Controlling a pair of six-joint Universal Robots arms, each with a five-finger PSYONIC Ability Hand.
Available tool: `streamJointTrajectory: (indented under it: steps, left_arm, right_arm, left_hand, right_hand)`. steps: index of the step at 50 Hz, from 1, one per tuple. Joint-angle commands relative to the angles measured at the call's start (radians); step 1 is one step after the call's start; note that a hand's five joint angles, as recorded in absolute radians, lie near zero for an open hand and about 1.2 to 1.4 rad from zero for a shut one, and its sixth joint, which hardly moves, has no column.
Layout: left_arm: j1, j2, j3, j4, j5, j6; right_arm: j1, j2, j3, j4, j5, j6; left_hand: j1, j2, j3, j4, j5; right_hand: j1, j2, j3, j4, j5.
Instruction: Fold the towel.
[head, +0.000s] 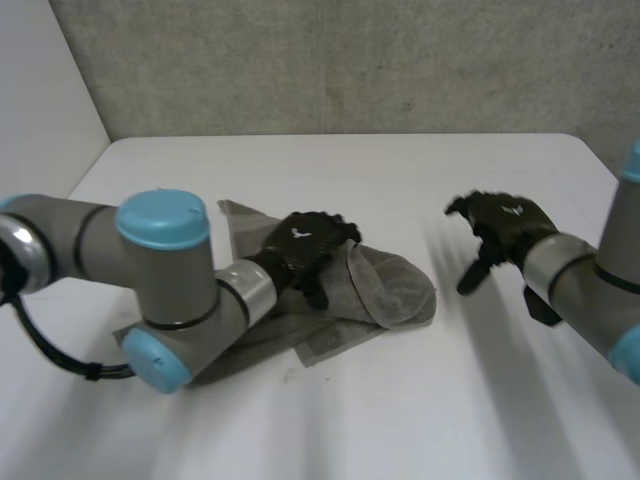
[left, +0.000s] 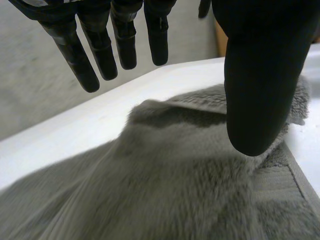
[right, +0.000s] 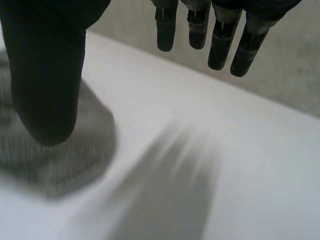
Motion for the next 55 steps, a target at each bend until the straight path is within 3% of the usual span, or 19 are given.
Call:
streamJointTrajectory:
  steps: [1,7,8,9,11,13,20,25,31,33,39,42,44,47,49,55]
  left_arm:
    - [-0.04,-0.111,0.11,0.03,0.019,0.118]
    - [-0.06,-0.166,0.165,0.035,0.028,0.169]
    - [-0.062,-0.174,0.175,0.035,0.027,0.176]
    - [-0.062,-0.174,0.176,0.035,0.027,0.176]
    - [-0.062,-0.177,0.179,0.039,0.016,0.19]
    - [-0.062,-0.174,0.176,0.042,0.013,0.201]
    - [-0.06,-0.129,0.125,0.061,-0.067,0.318]
    - [-0.06,0.002,0.03,0.07,-0.15,0.445]
    - [-0.06,0.126,-0.055,0.067,-0.184,0.451]
    - [-0.06,0.231,-0.103,0.062,-0.19,0.453]
    - [-0.057,0.348,-0.148,0.054,-0.205,0.454]
    - [-0.048,0.402,-0.165,0.042,-0.236,0.459]
    - [-0.029,0.426,-0.167,0.024,-0.256,0.46]
    - [-0.011,0.431,-0.165,0.016,-0.257,0.462]
    - [0.033,0.432,-0.153,0.015,-0.254,0.463]
    - [0.093,0.414,-0.098,0.044,-0.249,0.465]
  right_arm:
    - [-0.055,0.001,0.132,-0.003,-0.005,-0.128]
    - [-0.056,0.001,0.183,-0.006,0.0,-0.199]
    - [-0.055,0.001,0.184,-0.008,0.0,-0.199]
    - [-0.055,0.001,0.184,-0.008,0.0,-0.199]
    - [-0.053,0.001,0.184,-0.015,-0.002,-0.197]
    - [-0.053,0.001,0.183,-0.02,-0.008,-0.197]
    - [-0.05,-0.002,0.163,-0.069,-0.039,-0.19]
    - [-0.016,0.001,0.114,-0.14,-0.106,-0.118]
    - [0.016,0.071,0.017,-0.147,-0.189,0.067]
    - [0.059,0.152,-0.072,-0.147,-0.271,0.155]
    - [0.137,0.254,-0.181,-0.146,-0.358,0.177]
    - [0.16,0.312,-0.244,-0.146,-0.375,0.18]
    - [0.171,0.36,-0.311,-0.126,-0.382,0.179]
    - [0.172,0.371,-0.342,-0.107,-0.387,0.183]
    - [0.172,0.378,-0.424,-0.075,-0.366,0.182]
    - [0.169,0.351,-0.6,-0.074,-0.235,0.168]
  left_hand:
    - [0.081,0.083,0.082,0.082,0.082]
    - [0.289,0.291,0.291,0.291,0.29]
    - [0.513,0.515,0.515,0.515,0.514]
    - [0.515,0.517,0.517,0.517,0.516]
    - [0.91,0.912,0.911,0.911,0.911]
    - [1.027,1.029,1.029,1.029,1.028]
    - [1.029,1.03,1.03,1.03,1.029]
    - [1.029,1.03,1.03,1.03,1.029]
    - [1.029,1.03,1.03,1.03,1.029]
    - [1.029,1.03,1.03,1.03,1.029]
    - [1.029,1.03,1.03,1.03,1.029]
    - [1.029,1.03,1.03,1.03,1.029]
    - [1.029,1.03,1.03,1.03,1.029]
    - [1.029,1.03,1.03,1.03,1.029]
    - [1.029,1.03,1.03,1.03,1.029]
    - [1.029,1.03,1.03,1.03,1.029]
  right_hand:
    - [0.036,0.021,-0.01,-0.009,-0.007]
    - [0.039,0.024,-0.008,-0.006,-0.004]
    - [0.039,0.024,-0.008,-0.006,-0.004]
    - [0.039,0.024,-0.008,-0.006,-0.004]
    - [0.042,0.027,-0.005,-0.003,-0.002]
    - [0.042,0.027,-0.005,-0.003,-0.002]
    - [0.042,0.027,-0.005,-0.003,-0.002]
    - [-0.033,-0.048,-0.079,-0.078,-0.076]
    - [-0.033,-0.048,-0.079,-0.078,-0.076]
    - [-0.033,-0.048,-0.079,-0.078,-0.076]
    - [-0.032,-0.047,-0.078,-0.076,-0.075]
    - [0.089,0.074,0.042,0.044,0.045]
    - [0.547,0.532,0.501,0.502,0.504]
    - [0.752,0.737,0.706,0.708,0.709]
    - [1.187,1.172,1.141,1.142,1.144]
    - [1.189,1.174,1.142,1.144,1.145]
